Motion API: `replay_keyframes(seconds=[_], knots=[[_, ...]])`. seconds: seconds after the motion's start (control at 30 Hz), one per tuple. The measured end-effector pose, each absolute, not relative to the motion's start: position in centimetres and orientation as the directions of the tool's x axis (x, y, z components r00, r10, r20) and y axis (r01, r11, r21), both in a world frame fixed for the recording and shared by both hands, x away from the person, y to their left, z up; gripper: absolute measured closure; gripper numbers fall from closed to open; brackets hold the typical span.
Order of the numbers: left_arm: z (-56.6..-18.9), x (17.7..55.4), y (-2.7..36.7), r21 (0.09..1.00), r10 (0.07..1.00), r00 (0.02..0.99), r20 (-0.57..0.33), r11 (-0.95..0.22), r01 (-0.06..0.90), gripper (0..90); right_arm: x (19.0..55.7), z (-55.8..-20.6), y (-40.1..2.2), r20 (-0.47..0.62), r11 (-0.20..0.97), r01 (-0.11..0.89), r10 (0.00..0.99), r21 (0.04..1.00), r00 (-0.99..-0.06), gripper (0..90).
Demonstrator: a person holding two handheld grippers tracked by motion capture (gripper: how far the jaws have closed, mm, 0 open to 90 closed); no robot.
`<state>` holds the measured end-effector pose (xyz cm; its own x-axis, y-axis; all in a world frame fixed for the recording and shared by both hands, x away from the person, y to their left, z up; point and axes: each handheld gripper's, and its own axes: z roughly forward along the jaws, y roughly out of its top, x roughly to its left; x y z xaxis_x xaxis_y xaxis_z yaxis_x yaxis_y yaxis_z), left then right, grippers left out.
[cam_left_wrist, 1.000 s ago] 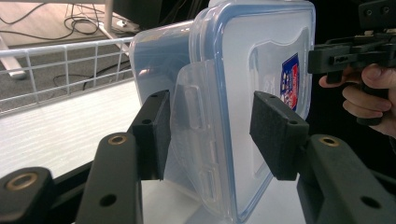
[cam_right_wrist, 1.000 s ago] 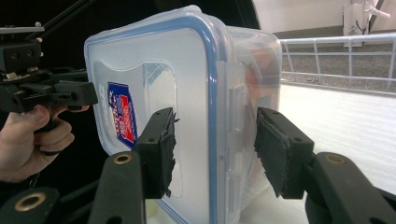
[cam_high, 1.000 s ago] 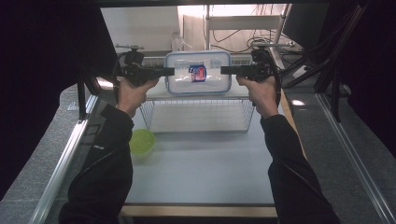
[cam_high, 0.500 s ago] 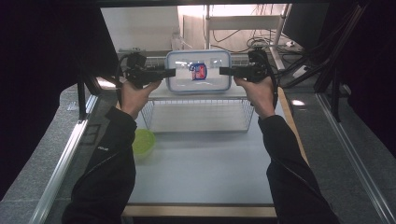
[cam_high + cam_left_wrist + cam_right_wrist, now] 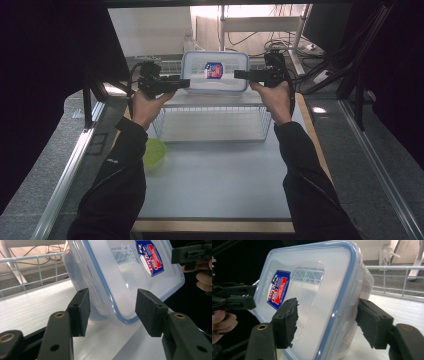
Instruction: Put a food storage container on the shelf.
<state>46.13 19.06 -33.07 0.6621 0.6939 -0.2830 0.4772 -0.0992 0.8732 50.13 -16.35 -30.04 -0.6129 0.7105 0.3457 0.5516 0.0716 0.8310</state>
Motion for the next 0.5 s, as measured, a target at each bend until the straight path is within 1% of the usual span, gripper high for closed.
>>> replay_keyframes(seconds=[0.1,0.2,0.27,0.37,0.4,0.47,0.5], knots=[[-33.2,46.2,19.2,0.87,0.683,0.66,-0.313,-0.072,0.488,45.3,50.0,-29.8,-16.0,0.273,0.11,0.515,0.745,0.85,-0.609,32.2],[-33.2,46.1,19.1,0.876,0.685,0.664,-0.301,-0.077,0.476,44.7,49.8,-29.6,-15.5,0.208,0.155,0.483,0.761,0.862,-0.614,31.2],[-33.0,45.9,19.1,0.885,0.697,0.66,-0.28,-0.079,0.459,44.5,49.6,-29.7,-15.4,0.186,0.171,0.473,0.765,0.865,-0.617,32.8],[-32.6,45.6,19.2,0.9,0.704,0.658,-0.265,-0.064,0.432,44.4,49.5,-30.0,-15.6,0.185,0.178,0.473,0.758,0.863,-0.625,32.6],[-32.5,45.6,19.2,0.904,0.712,0.657,-0.249,-0.073,0.422,44.3,49.4,-30.1,-15.7,0.204,0.157,0.467,0.748,0.871,-0.631,34.4],[-32.2,45.2,19.1,0.907,0.729,0.653,-0.205,-0.109,0.407,45.3,49.3,-30.2,-15.9,0.239,0.147,0.485,0.725,0.862,-0.646,36.0],[-32.1,45.0,19.1,0.91,0.729,0.655,-0.2,-0.11,0.4,46.6,49.1,-30.2,-16.0,0.232,0.154,0.483,0.727,0.862,-0.646,37.2]])
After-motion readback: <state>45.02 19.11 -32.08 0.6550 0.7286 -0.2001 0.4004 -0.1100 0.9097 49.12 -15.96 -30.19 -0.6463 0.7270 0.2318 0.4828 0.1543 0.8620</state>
